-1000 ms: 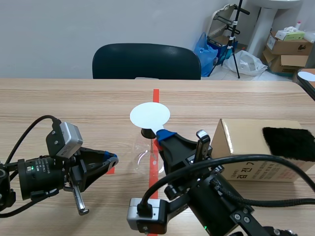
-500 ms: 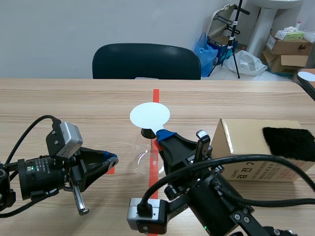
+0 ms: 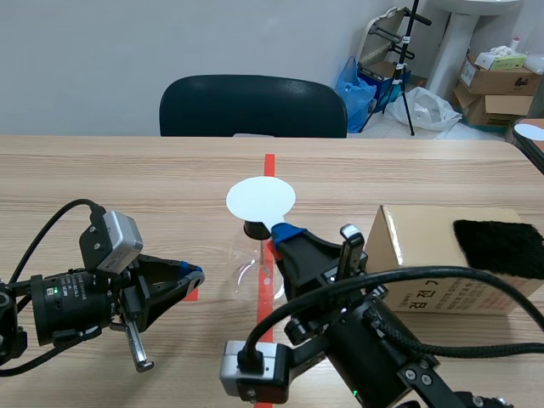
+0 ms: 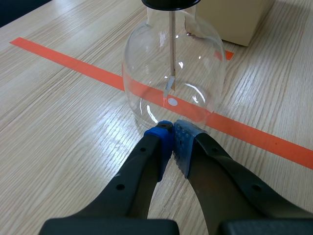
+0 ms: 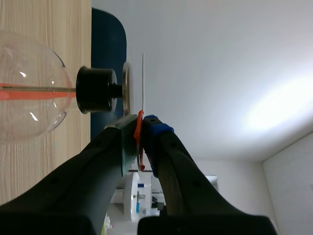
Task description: Do the electroscope experiment
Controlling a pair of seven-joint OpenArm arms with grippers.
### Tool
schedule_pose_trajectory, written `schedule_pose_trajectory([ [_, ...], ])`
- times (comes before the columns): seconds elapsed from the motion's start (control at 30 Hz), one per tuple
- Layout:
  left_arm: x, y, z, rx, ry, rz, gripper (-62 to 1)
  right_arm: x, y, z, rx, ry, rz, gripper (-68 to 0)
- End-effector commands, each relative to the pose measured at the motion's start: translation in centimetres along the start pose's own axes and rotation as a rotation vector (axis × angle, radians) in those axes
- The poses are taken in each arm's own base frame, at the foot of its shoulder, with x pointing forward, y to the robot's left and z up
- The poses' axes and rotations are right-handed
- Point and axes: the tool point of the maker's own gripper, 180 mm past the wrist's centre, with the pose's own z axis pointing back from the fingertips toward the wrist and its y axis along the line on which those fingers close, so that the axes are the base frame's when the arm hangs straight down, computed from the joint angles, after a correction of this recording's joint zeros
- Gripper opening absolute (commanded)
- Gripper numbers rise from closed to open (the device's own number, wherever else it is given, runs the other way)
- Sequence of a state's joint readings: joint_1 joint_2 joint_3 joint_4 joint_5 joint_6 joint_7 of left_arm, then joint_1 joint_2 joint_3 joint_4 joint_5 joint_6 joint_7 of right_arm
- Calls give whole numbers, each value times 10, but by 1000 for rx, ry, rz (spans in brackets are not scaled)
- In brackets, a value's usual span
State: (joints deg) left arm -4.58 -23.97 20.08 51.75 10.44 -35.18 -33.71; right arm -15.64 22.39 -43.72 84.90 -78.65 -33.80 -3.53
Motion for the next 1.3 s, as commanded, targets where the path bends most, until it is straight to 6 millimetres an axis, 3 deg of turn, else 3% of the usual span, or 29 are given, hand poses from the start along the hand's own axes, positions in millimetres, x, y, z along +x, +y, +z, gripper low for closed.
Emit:
schedule_pose_trajectory([
  [0.0,14,3,-2,9,-52,-4,-592,-8,-13,-4,-45,30,9,-667],
  [0.43,14,3,-2,9,-52,-4,-592,-73,-13,10,-46,399,1,-667],
  [0.63,14,3,-2,9,-52,-4,-592,-94,-13,21,-46,528,-2,-667],
  [0.87,14,3,-2,9,-52,-4,-592,-104,-13,27,-46,595,-4,-667],
  [1.27,14,3,-2,9,-52,-4,-592,-104,-13,27,-46,594,-4,-667],
])
